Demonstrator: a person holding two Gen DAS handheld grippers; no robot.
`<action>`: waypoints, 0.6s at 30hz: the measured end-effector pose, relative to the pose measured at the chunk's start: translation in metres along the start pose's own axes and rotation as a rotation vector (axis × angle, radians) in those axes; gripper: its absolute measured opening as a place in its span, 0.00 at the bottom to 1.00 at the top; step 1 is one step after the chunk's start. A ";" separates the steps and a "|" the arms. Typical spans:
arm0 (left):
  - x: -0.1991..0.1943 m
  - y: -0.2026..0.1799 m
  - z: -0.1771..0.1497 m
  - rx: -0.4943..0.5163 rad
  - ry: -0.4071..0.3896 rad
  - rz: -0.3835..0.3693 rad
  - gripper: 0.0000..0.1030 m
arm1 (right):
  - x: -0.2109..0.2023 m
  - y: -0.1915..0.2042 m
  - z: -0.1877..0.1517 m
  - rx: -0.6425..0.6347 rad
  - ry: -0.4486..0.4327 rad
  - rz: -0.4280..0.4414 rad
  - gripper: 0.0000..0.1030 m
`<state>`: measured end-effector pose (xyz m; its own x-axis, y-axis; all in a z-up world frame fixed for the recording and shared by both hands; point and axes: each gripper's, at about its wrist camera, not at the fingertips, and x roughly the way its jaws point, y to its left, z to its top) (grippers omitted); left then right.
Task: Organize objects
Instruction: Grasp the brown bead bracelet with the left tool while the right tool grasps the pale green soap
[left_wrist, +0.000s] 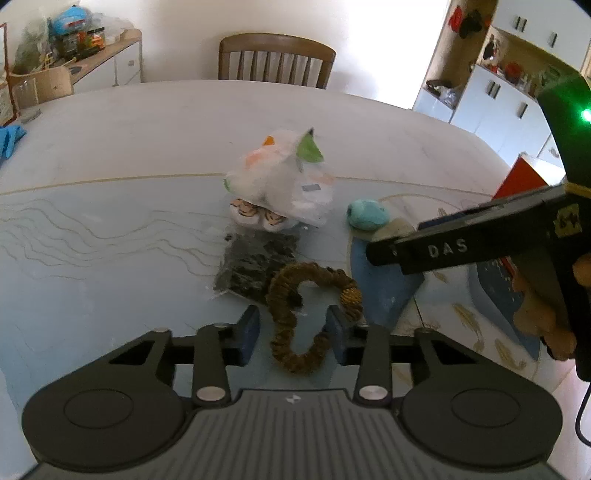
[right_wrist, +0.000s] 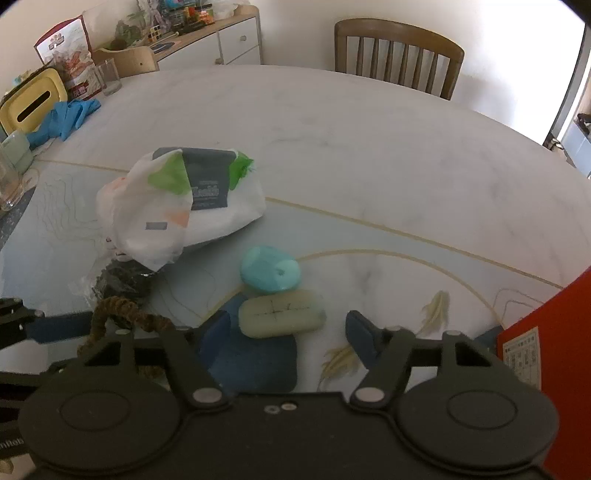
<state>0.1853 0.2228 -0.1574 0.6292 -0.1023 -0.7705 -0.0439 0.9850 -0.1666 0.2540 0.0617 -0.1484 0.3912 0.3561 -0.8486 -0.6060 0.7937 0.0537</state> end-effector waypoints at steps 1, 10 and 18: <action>0.000 -0.001 0.000 0.000 0.000 -0.004 0.31 | 0.000 0.001 0.000 -0.005 -0.002 -0.006 0.56; -0.006 -0.009 0.001 0.031 0.009 0.019 0.10 | -0.007 0.005 -0.006 -0.027 -0.008 -0.012 0.48; -0.029 -0.027 0.009 0.053 -0.031 -0.027 0.09 | -0.043 -0.002 -0.023 0.014 -0.025 -0.010 0.48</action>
<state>0.1749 0.2003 -0.1250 0.6535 -0.1258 -0.7464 0.0142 0.9880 -0.1541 0.2223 0.0332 -0.1240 0.4143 0.3603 -0.8358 -0.5923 0.8040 0.0529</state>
